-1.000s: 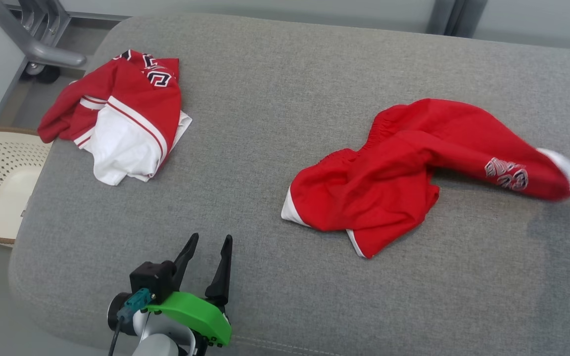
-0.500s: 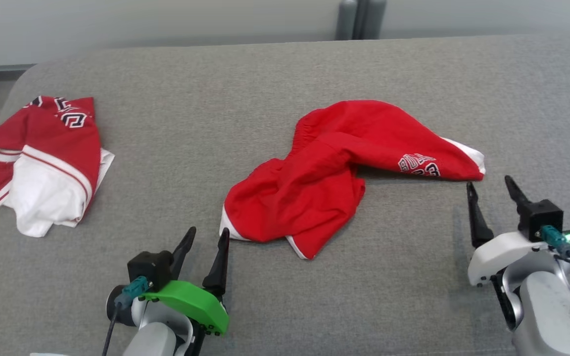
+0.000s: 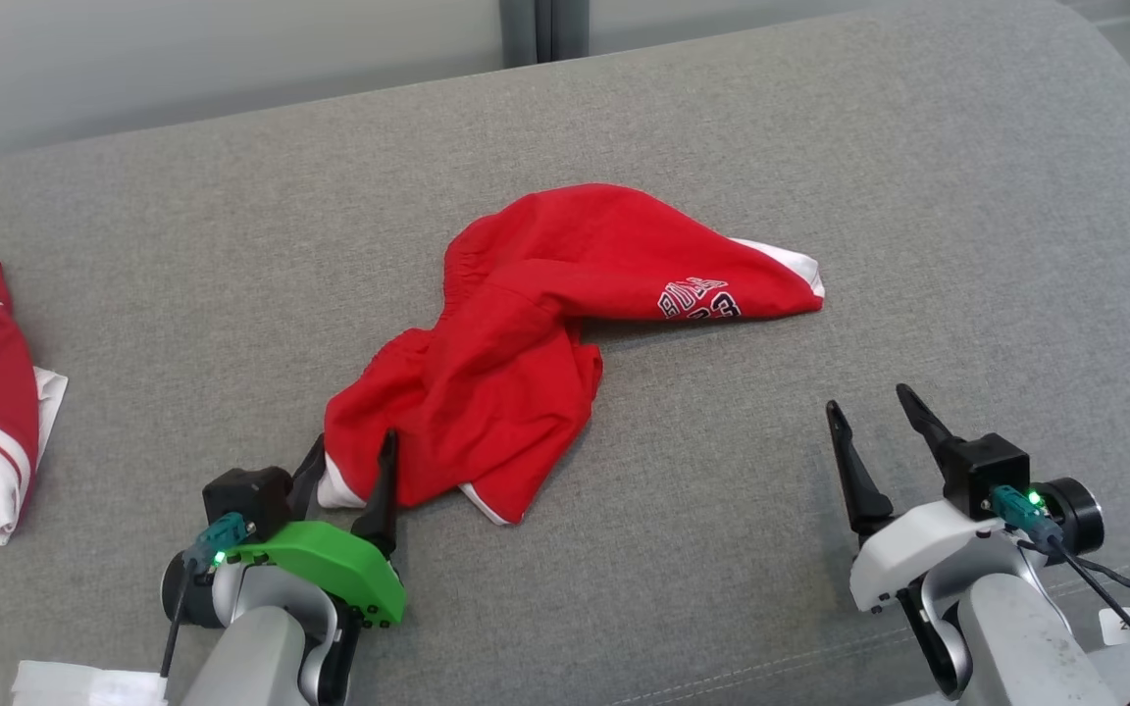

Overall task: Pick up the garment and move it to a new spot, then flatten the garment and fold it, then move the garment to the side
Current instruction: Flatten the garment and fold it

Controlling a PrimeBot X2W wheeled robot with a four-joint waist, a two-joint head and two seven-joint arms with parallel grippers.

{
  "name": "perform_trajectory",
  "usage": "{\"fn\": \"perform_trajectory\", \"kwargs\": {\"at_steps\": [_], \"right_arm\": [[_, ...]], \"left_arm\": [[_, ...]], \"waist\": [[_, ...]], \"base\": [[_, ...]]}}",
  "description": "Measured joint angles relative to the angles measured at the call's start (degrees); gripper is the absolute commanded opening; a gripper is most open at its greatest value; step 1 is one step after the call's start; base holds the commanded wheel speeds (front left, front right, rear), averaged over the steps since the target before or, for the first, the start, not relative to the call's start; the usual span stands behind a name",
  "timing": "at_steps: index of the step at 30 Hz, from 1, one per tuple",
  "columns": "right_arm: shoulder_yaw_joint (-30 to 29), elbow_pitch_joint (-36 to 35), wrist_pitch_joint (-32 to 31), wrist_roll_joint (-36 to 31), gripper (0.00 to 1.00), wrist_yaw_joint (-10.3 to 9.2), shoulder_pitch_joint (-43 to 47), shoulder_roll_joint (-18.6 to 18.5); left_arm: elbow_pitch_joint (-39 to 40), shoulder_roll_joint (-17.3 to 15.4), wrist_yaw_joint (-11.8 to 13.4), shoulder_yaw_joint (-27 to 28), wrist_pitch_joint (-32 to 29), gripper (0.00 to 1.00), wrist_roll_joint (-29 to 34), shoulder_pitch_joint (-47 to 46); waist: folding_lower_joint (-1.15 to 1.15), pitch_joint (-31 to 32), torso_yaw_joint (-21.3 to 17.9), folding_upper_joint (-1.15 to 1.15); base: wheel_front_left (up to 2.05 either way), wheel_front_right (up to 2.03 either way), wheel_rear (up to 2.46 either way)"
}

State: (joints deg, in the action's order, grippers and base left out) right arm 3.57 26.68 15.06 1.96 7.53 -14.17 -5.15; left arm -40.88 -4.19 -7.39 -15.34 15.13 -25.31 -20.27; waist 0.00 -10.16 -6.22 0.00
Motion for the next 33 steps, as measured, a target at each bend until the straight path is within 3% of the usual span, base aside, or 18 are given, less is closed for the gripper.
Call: {"fn": "perform_trajectory", "kwargs": {"at_steps": [1, 2, 3, 9, 15, 17, 24, 33], "right_arm": [[0.6, -0.2, 0.0, 0.1, 1.0, 0.0, 0.0, 0.1], [1.2, -0.5, 0.0, 0.5, 1.0, 0.0, -0.1, 0.2], [2.1, -0.7, 0.0, 0.8, 1.0, 0.0, -0.2, 0.3], [8.0, -0.8, 0.0, 2.5, 1.0, 0.0, -1.4, 0.8], [17.3, 1.6, 0.0, 5.7, 1.0, 0.0, -2.7, 1.3], [21.4, 2.3, 0.0, 7.8, 1.0, 0.0, -3.6, 1.4], [30.9, 7.0, 0.0, 12.4, 1.0, 0.0, -6.3, 1.2], [27.9, 10.4, 0.0, 15.0, 1.0, -0.01, -8.7, 1.0]], "left_arm": [[-0.6, -0.2, 0.0, 0.2, 0.0, 1.0, 0.1, -0.2], [-1.0, -0.4, 0.0, 0.4, 0.0, 0.6, 0.5, -0.3], [-0.8, -0.4, 0.0, 1.1, 0.0, 0.0, 0.9, -0.4], [4.1, -0.4, 0.9, 9.5, 0.0, 0.0, 5.3, -2.2], [4.1, 0.0, 1.3, 14.1, 0.0, 0.0, 9.8, -4.7], [4.2, 0.2, 1.7, 16.0, 0.0, 1.0, 10.6, -5.4], [6.6, 1.2, 0.8, 16.1, 0.0, 1.0, 12.3, -4.4], [10.1, 1.4, 0.3, 9.4, 0.0, 1.0, 8.0, 1.8]], "waist": [[0.0, -0.2, -0.4, 0.0], [0.0, -0.4, -0.7, 0.0], [0.0, -0.6, -0.9, 0.0], [0.0, -1.3, -0.8, 0.0], [0.0, -1.7, 0.7, 0.0], [0.0, -1.9, 1.4, 0.0], [0.0, -2.3, 4.8, 0.0], [0.0, -2.5, 11.2, 0.0]], "base": [[0.0, 0.0, 0.0], [0.0, 0.0, 0.0], [0.0, 0.0, 0.0], [0.0, 0.0, 0.0], [0.0, 0.0, 0.0], [0.0, 0.0, 0.0], [0.0, 0.0, 0.0], [0.0, 0.0, 0.0]]}}
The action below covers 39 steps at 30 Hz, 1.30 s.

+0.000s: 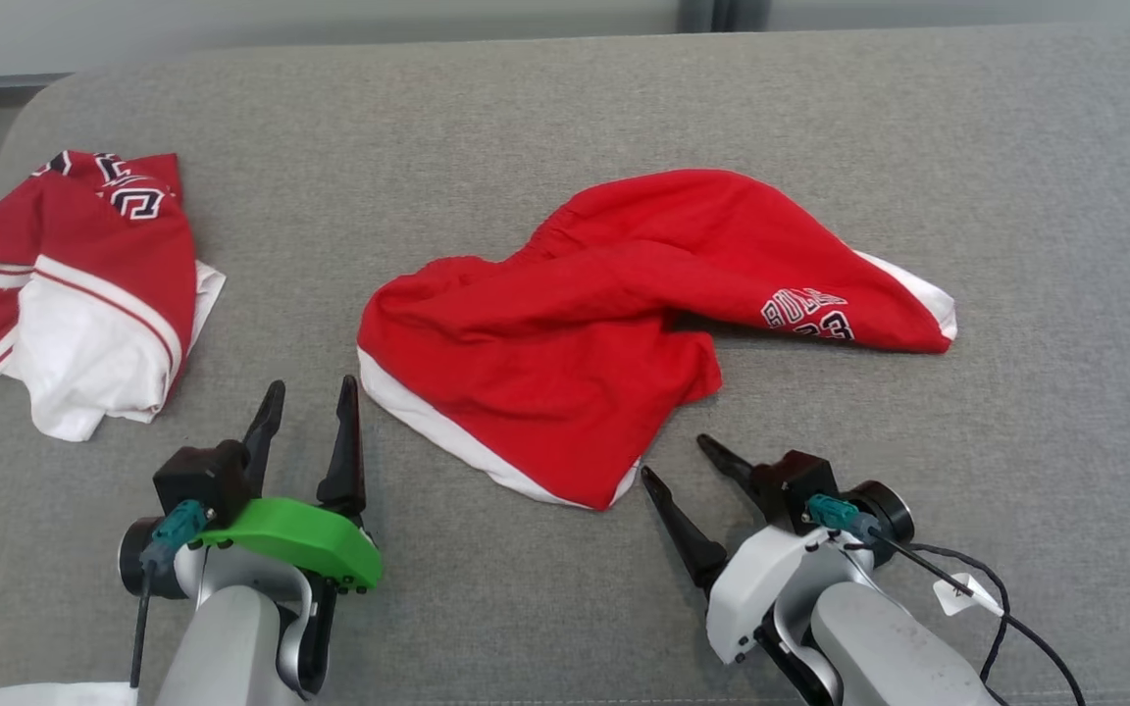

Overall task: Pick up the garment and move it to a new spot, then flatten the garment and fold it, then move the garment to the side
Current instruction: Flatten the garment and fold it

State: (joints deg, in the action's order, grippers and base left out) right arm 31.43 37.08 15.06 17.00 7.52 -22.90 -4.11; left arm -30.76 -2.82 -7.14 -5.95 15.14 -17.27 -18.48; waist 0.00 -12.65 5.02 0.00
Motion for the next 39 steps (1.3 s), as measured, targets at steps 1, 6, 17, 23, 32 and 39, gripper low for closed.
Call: {"fn": "perform_trajectory", "kwargs": {"at_steps": [1, 6, 17, 23, 32, 39], "right_arm": [[-0.1, 0.8, 0.0, 0.0, 1.0, -0.01, -0.1, 0.1], [0.2, 3.9, 0.0, 1.1, 1.0, -0.01, -1.6, 0.6], [-3.2, 4.7, 0.1, 0.2, 0.0, 0.01, -3.7, 1.0], [-11.9, -1.0, 0.1, -0.6, 0.0, 0.01, 0.3, -1.7], [-26.7, -6.7, 0.1, -4.0, 1.0, 0.01, 7.1, -4.1], [-33.0, -8.9, 0.1, -7.8, 1.0, -0.01, 11.8, -3.0]], "left_arm": [[0.1, 0.0, 0.0, -0.5, 0.0, 1.0, -0.2, 0.4], [0.9, 0.0, -0.2, -1.3, 0.0, 1.0, -0.9, 1.8], [2.1, 0.0, -0.2, -1.3, 0.0, 1.0, -1.2, 2.8], [2.5, 0.0, -0.2, -0.5, 0.0, 1.0, -1.0, 4.8], [1.9, 0.0, -0.2, -2.0, 0.0, 1.0, -2.1, 6.0], [1.4, 0.1, -0.2, -4.1, 0.0, 1.0, -3.2, 5.8]], "waist": [[0.0, 0.0, 0.7, 0.0], [0.0, 0.0, 4.1, 0.0], [0.0, 0.2, 6.3, 0.0], [0.0, 1.1, 3.6, 0.0], [0.0, 4.0, -5.5, 0.0], [0.0, 5.7, -10.9, 0.0]], "base": [[0.0, 0.0, 0.0], [0.0, 0.0, 0.0], [0.0, 0.0, 0.0], [0.0, 0.0, 0.0], [0.0, 0.0, 0.0], [0.0, 0.0, 0.0]]}}
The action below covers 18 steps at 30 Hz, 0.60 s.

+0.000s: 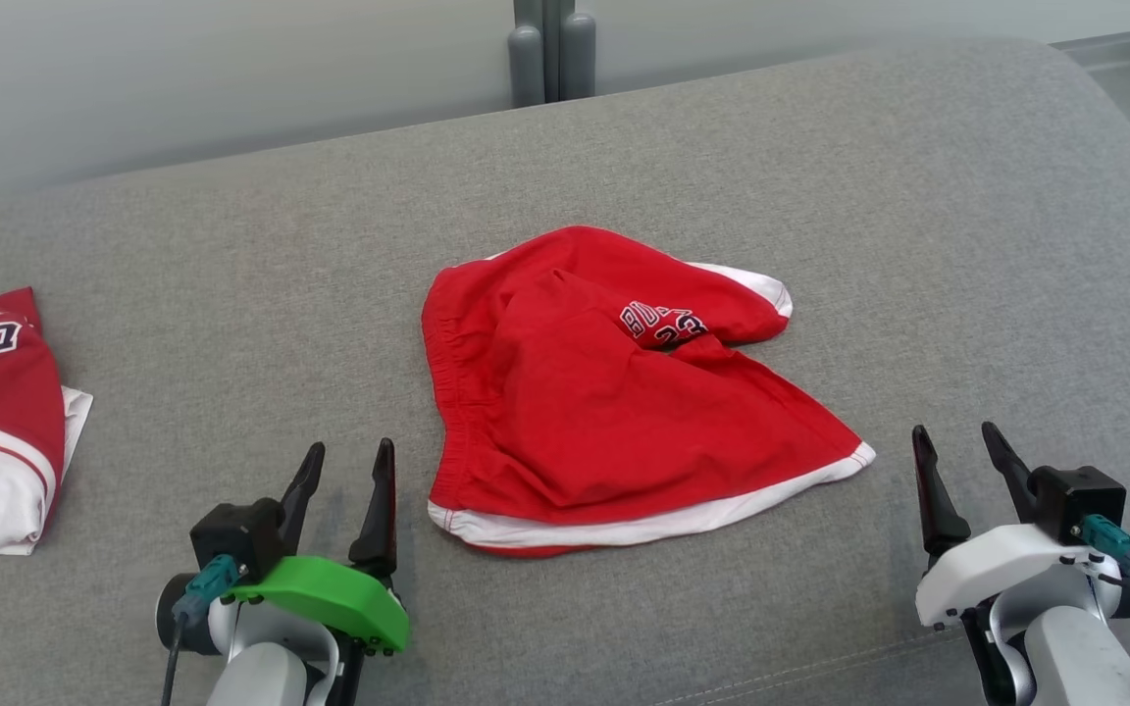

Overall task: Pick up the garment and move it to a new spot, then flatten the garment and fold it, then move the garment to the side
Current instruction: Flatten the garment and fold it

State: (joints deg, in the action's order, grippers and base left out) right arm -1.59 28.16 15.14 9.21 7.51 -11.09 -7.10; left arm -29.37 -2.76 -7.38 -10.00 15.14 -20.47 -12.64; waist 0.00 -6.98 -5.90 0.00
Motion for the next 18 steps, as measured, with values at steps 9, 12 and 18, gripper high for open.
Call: {"fn": "perform_trajectory", "kwargs": {"at_steps": [9, 12, 18], "right_arm": [[6.6, -1.0, 0.0, -1.5, 1.0, 0.0, -4.5, 2.3], [9.6, 1.3, 0.0, -1.9, 1.0, 0.0, -7.9, 2.4], [11.8, 8.4, 0.0, -2.4, 1.0, 0.0, -13.2, 2.0]], "left_arm": [[-2.2, 0.0, 0.0, -6.9, 0.0, 1.0, -2.5, -1.4], [-3.3, 0.0, 0.0, -10.4, 0.0, 1.0, -3.9, -3.6], [-6.0, 0.0, 0.0, -15.9, 0.0, 1.0, -7.1, -7.5]], "waist": [[0.0, -0.5, 1.5, 0.0], [0.0, -1.6, 2.7, 0.0], [0.0, -3.7, 4.4, 0.0]], "base": [[0.0, 0.0, 0.0], [0.0, 0.0, 0.0], [0.0, 0.0, 0.0]]}}
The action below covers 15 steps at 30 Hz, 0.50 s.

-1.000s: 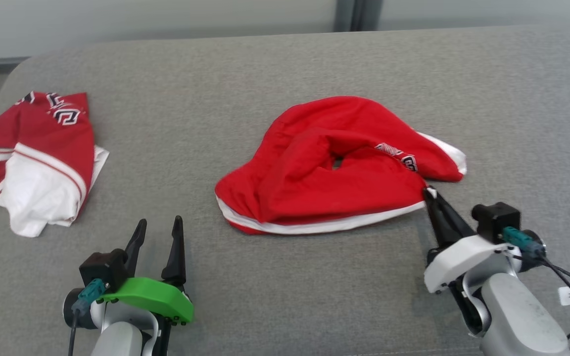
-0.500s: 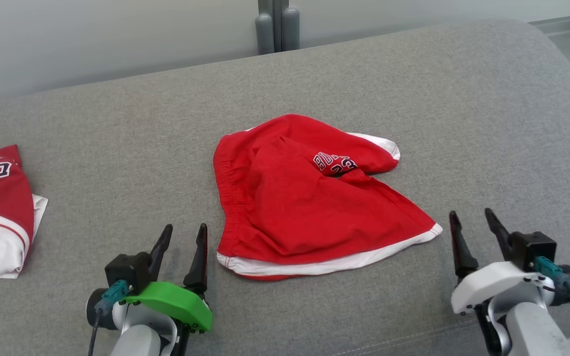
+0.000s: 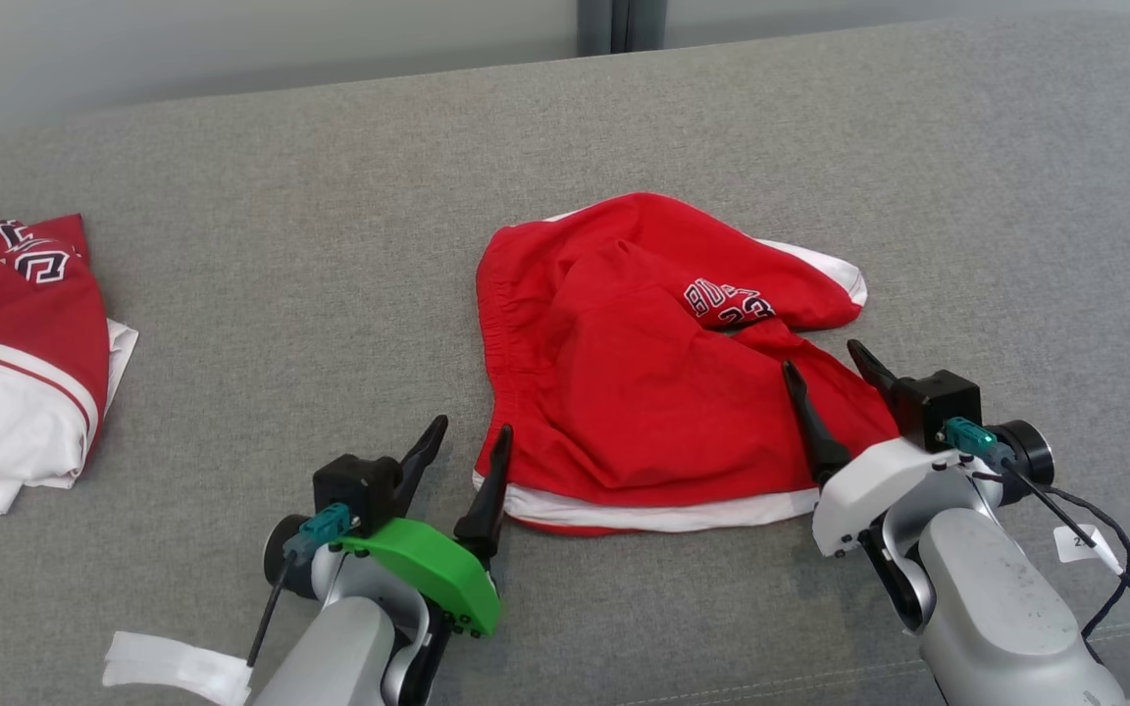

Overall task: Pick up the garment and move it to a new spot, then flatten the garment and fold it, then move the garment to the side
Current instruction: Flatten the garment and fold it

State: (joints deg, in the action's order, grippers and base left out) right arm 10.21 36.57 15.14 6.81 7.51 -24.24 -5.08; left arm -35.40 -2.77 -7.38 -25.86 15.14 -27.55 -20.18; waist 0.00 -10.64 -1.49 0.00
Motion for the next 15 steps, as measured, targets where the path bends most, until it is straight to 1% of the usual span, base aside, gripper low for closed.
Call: {"fn": "perform_trajectory", "kwargs": {"at_steps": [6, 10, 15], "right_arm": [[0.0, 4.5, 0.0, -0.5, 1.0, 0.0, -1.9, -0.3], [1.1, 6.7, 0.0, -0.7, 1.0, 0.0, -4.3, -0.3], [1.7, 8.7, 0.0, -1.5, 1.0, 0.0, -6.8, -0.4]], "left_arm": [[-1.9, 0.0, 0.0, -5.8, 0.0, 1.0, -1.9, -2.6], [-3.6, 0.0, 0.0, -8.5, 0.0, 1.0, -3.7, -4.5], [-5.4, 0.0, 0.0, -11.3, 0.0, 1.0, -4.4, -7.1]], "waist": [[0.0, -1.6, 0.9, 0.0], [0.0, -2.5, 1.0, 0.0], [0.0, -3.5, 1.1, 0.0]], "base": [[0.0, 0.0, 0.0], [0.0, 0.0, 0.0], [0.0, 0.0, 0.0]]}}
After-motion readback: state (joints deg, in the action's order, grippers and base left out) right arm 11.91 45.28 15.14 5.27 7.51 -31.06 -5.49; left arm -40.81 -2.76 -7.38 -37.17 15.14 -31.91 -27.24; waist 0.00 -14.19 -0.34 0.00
